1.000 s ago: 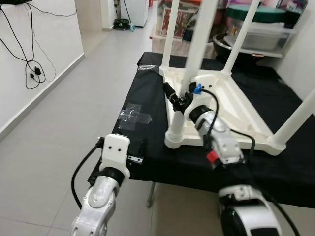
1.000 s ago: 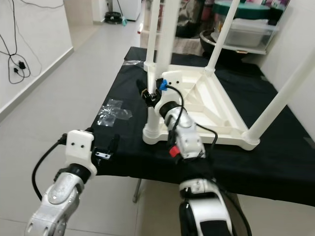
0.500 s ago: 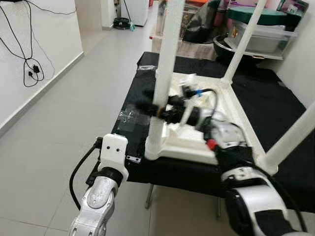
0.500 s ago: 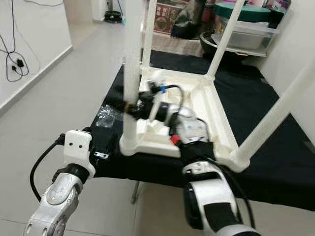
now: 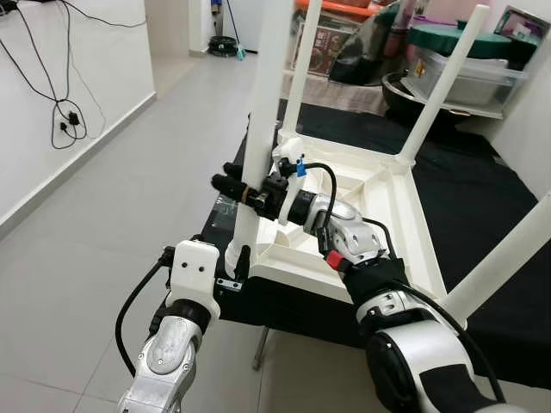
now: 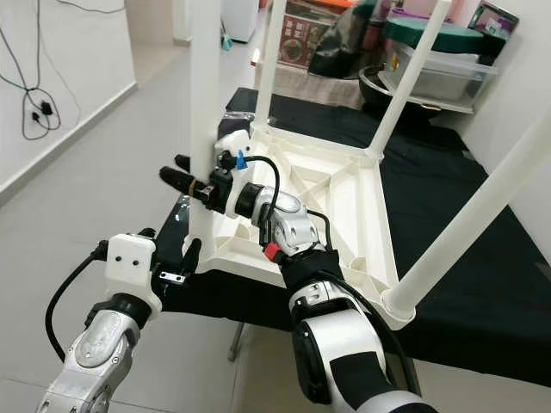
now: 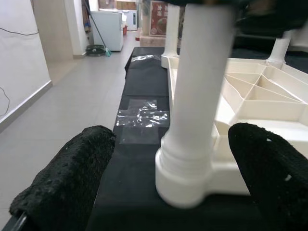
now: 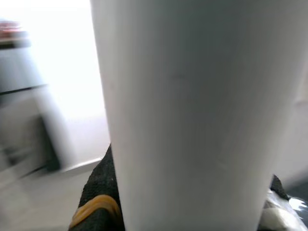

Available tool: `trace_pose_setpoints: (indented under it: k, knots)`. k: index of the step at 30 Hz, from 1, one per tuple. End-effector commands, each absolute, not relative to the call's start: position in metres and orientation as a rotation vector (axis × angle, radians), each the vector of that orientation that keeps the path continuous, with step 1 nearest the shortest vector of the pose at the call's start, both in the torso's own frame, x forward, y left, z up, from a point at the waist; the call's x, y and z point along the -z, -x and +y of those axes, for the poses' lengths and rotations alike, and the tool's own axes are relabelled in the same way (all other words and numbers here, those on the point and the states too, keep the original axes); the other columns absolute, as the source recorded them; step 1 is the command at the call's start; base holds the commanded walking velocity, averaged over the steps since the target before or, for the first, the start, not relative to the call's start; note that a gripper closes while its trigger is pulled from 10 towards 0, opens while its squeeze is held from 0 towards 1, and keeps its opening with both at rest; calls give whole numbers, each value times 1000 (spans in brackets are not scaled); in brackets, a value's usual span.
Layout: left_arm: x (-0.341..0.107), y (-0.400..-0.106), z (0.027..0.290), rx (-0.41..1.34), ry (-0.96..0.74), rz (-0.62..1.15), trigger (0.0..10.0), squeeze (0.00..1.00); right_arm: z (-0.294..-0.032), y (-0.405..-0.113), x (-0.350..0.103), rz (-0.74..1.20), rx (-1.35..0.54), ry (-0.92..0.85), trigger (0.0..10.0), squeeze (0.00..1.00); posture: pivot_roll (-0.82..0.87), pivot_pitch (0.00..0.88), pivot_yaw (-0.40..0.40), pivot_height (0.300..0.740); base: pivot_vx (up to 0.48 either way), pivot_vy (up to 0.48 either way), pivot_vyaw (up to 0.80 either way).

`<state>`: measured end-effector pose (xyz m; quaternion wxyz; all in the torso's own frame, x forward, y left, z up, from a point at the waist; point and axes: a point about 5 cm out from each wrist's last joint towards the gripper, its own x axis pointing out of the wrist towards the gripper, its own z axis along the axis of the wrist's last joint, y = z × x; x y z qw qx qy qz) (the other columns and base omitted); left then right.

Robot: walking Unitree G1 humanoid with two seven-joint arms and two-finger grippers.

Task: Building children table

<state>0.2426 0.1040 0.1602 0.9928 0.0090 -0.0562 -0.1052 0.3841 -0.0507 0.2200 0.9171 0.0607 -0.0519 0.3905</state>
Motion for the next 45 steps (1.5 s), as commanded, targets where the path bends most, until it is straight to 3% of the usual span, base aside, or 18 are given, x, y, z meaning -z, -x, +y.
trace_pose_setpoints:
  k: [1,3,4,6,11,17,18,21,22,27,28,29,34,36,38,41,42,45]
  knots:
    - [-159,-242,102,219,-26,-103,10000,0,-78,-391,-214,-104,-551,-134,0,0,134,1,-137,740,0,0,0]
    - [-158,-243,101,224,-22,-102,10000,0,-89,-387,-201,-49,-232,-112,0,0,122,4,-129,740,0,0,0]
    - [-158,-243,101,224,-22,-102,10000,0,-89,-387,-201,-49,-232,-112,0,0,122,4,-129,740,0,0,0]
    - [-158,-243,100,231,-21,-101,10000,0,-95,-375,-190,-6,8,-110,0,0,124,5,-129,740,0,0,0]
    - [-158,-242,99,238,-26,-97,10000,0,-90,-359,-183,32,186,-176,0,0,126,12,-130,740,0,0,0]
    - [-158,-241,101,236,-29,-93,10000,0,-70,-355,-186,37,201,-222,0,0,129,18,-132,740,0,0,0]
    - [-157,-240,102,234,-30,-91,10000,0,-63,-356,-191,13,163,-237,10000,0,129,19,-134,740,0,0,0]
    - [-157,-240,102,233,-29,-90,10000,0,-60,-355,-196,-28,138,-250,10000,0,128,15,-132,740,0,0,0]
    - [-156,-240,102,233,-29,-89,10000,0,-56,-355,-201,-71,85,-262,10000,1000,127,14,-132,740,0,0,0]
    - [-157,-241,100,241,-29,-90,10000,0,-70,-358,-212,-188,-3,-160,10000,1000,123,18,-128,740,0,0,0]
    - [-157,-242,99,241,-29,-90,10000,0,-69,-359,-214,-197,-96,-161,10000,0,119,19,-124,740,0,0,0]
    - [-157,-242,99,242,-28,-91,10000,0,-67,-361,-213,-187,-255,-162,10000,0,117,32,-125,740,0,0,0]
    - [-157,-242,99,241,-28,-90,10000,0,-69,-363,-212,-179,-392,-162,10000,0,117,32,-125,740,0,0,0]
    - [-156,-242,99,241,-27,-89,10000,0,-86,-372,-206,-104,-693,-124,10000,0,120,20,-129,740,0,0,0]
    - [-156,-242,99,241,-27,-89,10000,0,-86,-372,-206,-104,-693,-124,10000,0,120,20,-129,740,0,0,0]
    - [-157,-242,99,240,-28,-90,10000,0,-94,-377,-208,-46,-899,-122,10000,0,126,21,-131,740,0,0,0]
    - [-157,-242,99,240,-28,-90,10000,0,-94,-377,-208,-46,-899,-122,10000,0,126,21,-131,740,0,0,0]
    - [-158,-242,100,234,-31,-93,10000,0,-81,-371,-211,-30,-1129,-83,10000,0,138,35,-140,740,0,0,0]
